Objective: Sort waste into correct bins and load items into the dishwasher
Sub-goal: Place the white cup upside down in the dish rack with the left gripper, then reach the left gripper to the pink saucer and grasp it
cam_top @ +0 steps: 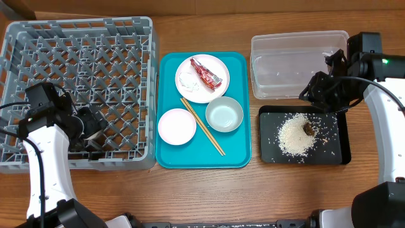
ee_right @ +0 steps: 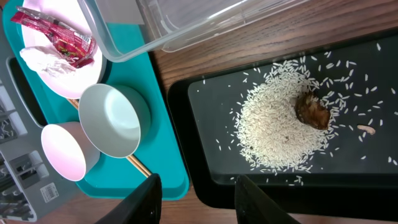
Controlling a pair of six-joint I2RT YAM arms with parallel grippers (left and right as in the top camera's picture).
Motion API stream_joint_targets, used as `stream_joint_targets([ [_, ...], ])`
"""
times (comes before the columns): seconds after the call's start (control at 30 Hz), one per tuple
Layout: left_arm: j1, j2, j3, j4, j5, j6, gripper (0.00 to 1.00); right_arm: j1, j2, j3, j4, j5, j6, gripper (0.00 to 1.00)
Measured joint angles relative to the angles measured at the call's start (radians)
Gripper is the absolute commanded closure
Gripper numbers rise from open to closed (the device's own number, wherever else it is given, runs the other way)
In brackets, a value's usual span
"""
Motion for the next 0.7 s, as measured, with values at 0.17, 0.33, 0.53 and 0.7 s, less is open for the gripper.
stream_joint_targets([
  [0.17, 0.0, 0.003, 0.003, 0.007, 0.039, 0.0, 0.0, 0.0, 0.0, 0.0, -0.002, 0.0, 0.0, 0.6],
  [0.33, 0.0, 0.003, 0.06, 0.005, 0.171, 0.0, 0.0, 0.0, 0.0, 0.0, -0.01, 0.0, 0.0, 0.6],
  [0.53, -0.067, -0.008, 0.158, 0.019, 0.288, -0.001, 0.0, 0.0, 0.0, 0.0, -0.023, 0.003, 0.002, 0.48],
  [0.7, -0.252, -0.019, 0.167, 0.023, 0.301, -0.002, 0.0, 0.0, 0.0, 0.0, -0.028, 0.005, -0.002, 0.37],
])
